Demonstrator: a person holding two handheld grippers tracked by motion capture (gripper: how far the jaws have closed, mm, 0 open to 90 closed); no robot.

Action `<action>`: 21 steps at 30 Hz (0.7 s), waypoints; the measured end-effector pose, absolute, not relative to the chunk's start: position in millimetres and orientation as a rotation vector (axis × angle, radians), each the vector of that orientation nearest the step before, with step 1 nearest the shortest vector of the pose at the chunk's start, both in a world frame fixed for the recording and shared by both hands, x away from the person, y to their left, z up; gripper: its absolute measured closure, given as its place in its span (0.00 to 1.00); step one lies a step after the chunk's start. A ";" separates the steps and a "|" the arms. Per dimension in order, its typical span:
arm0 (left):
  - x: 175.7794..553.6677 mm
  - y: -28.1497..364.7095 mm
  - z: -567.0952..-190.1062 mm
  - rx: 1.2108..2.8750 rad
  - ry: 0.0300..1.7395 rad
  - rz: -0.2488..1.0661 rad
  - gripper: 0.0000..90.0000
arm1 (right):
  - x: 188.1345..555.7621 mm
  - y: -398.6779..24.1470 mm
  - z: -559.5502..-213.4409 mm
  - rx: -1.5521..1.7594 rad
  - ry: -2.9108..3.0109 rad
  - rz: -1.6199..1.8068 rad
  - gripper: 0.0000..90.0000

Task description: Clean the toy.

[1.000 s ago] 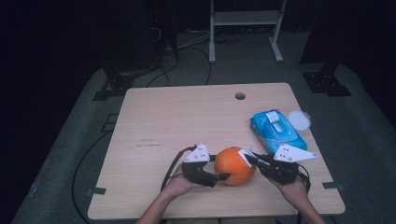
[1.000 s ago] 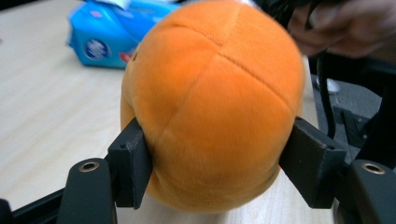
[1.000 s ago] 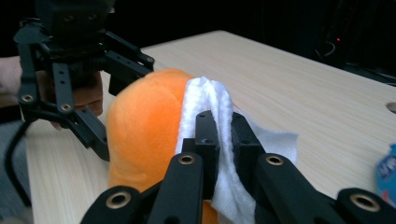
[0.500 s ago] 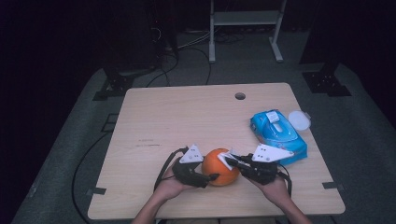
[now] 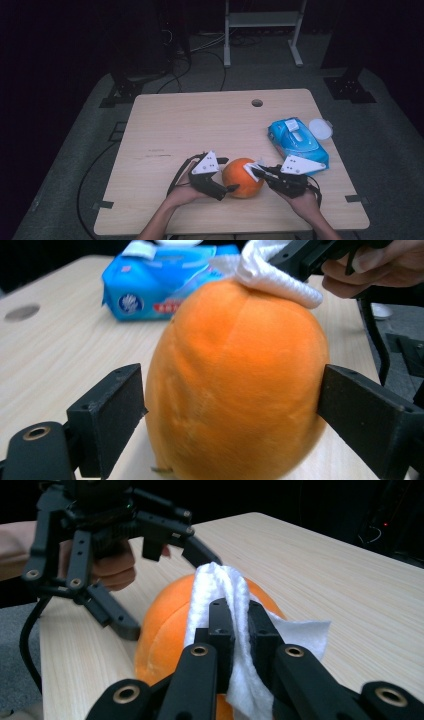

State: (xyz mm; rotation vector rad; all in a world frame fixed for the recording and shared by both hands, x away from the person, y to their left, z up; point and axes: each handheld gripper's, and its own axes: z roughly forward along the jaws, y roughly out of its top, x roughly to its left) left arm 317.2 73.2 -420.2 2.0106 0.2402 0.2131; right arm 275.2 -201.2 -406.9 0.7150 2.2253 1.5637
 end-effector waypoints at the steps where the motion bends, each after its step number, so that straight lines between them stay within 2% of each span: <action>1: 318.8 72.0 -420.8 2.011 0.232 0.205 0.13 | 275.5 -203.4 -407.2 0.719 2.220 1.565 0.93; 9: 336.2 54.8 -437.0 2.021 0.233 0.063 0.07 | 281.9 -211.2 -412.2 0.768 2.220 1.584 0.92; 10: 335.8 54.4 -437.2 2.019 0.238 0.063 0.08 | 282.0 -210.7 -412.4 0.768 2.222 1.578 0.92; 13: 331.2 56.0 -430.8 2.031 0.274 0.104 0.27 | 285.3 -212.5 -412.5 0.797 2.209 1.595 0.92; 15: 326.8 56.9 -423.6 2.043 0.301 0.109 0.34 | 287.4 -213.1 -411.1 0.811 2.200 1.626 0.92; 21: 313.1 66.4 -410.8 2.063 0.372 0.093 0.37 | 282.3 -206.0 -403.2 0.775 2.194 1.629 0.92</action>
